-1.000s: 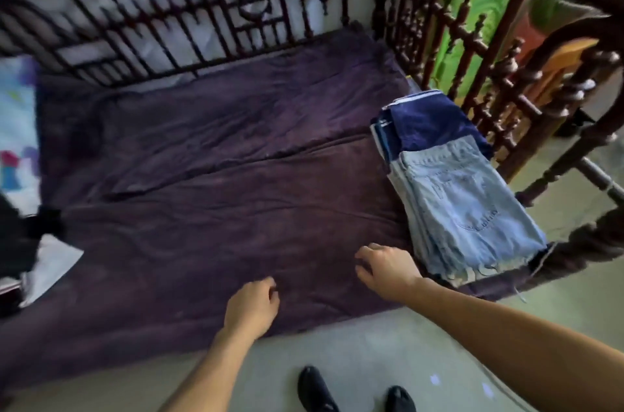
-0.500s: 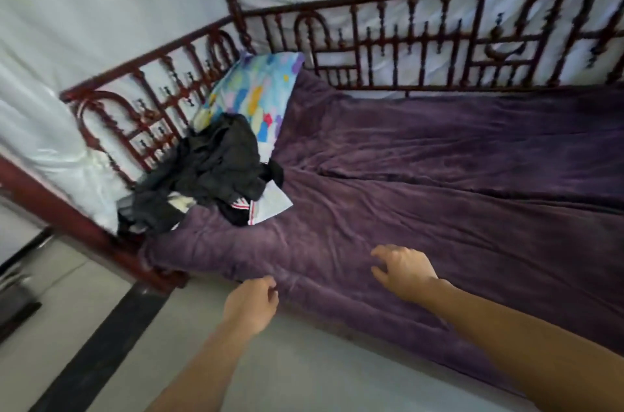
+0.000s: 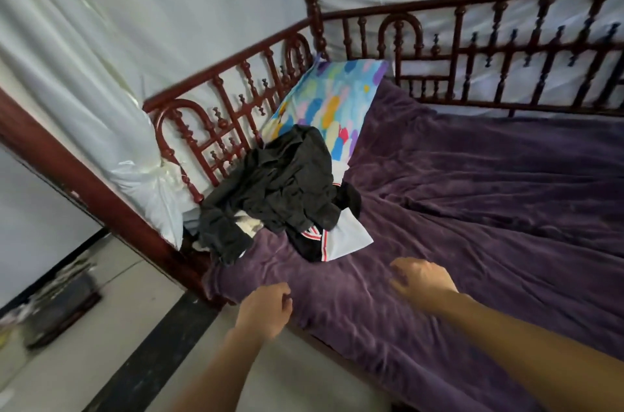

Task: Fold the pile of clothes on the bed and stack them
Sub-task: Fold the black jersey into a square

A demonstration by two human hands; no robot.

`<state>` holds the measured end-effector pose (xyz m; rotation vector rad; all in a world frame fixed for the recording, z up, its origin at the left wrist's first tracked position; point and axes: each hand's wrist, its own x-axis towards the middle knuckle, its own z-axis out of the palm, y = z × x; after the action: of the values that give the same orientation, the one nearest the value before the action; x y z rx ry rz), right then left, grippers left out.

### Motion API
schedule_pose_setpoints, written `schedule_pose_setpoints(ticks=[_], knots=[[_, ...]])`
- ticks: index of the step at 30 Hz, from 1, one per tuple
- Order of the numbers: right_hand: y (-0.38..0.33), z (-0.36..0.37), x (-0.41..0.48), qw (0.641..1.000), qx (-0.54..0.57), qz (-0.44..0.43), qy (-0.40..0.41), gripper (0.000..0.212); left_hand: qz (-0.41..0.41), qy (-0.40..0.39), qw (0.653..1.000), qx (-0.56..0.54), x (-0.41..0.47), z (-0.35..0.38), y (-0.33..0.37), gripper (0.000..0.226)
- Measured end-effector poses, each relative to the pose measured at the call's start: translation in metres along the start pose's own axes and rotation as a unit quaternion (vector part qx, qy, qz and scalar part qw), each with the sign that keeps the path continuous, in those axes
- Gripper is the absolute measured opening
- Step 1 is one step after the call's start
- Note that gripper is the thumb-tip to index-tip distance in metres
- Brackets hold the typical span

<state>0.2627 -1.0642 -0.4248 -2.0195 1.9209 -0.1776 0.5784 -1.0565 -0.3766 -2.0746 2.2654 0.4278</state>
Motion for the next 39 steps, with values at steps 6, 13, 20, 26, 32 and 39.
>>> schedule_pose_setpoints(ticks=[6,13,20,26,32,39], knots=[[-0.028,0.014,0.108,0.999,0.014,0.009,-0.049,0.036,-0.025,-0.045,0.999,0.016,0.092,-0.021,-0.045,0.030],[-0.067,0.050,0.197,0.992,0.015,0.036,-0.122,0.037,-0.026,-0.102,0.994,0.004,0.178,-0.015,-0.096,0.028],[-0.093,0.118,0.290,0.967,0.024,0.155,-0.201,0.044,0.066,-0.185,0.980,0.022,0.313,0.008,-0.146,0.028],[-0.126,0.190,0.379,0.945,0.085,0.237,-0.207,0.055,0.146,-0.183,0.972,0.028,0.422,0.033,-0.190,0.021],[-0.155,0.253,0.408,0.896,0.213,0.349,-0.170,0.057,0.176,-0.191,0.964,0.046,0.481,0.057,-0.211,0.031],[-0.189,0.224,0.364,0.889,0.223,0.347,-0.196,0.021,0.205,-0.243,0.945,0.073,0.464,0.054,-0.219,0.030]])
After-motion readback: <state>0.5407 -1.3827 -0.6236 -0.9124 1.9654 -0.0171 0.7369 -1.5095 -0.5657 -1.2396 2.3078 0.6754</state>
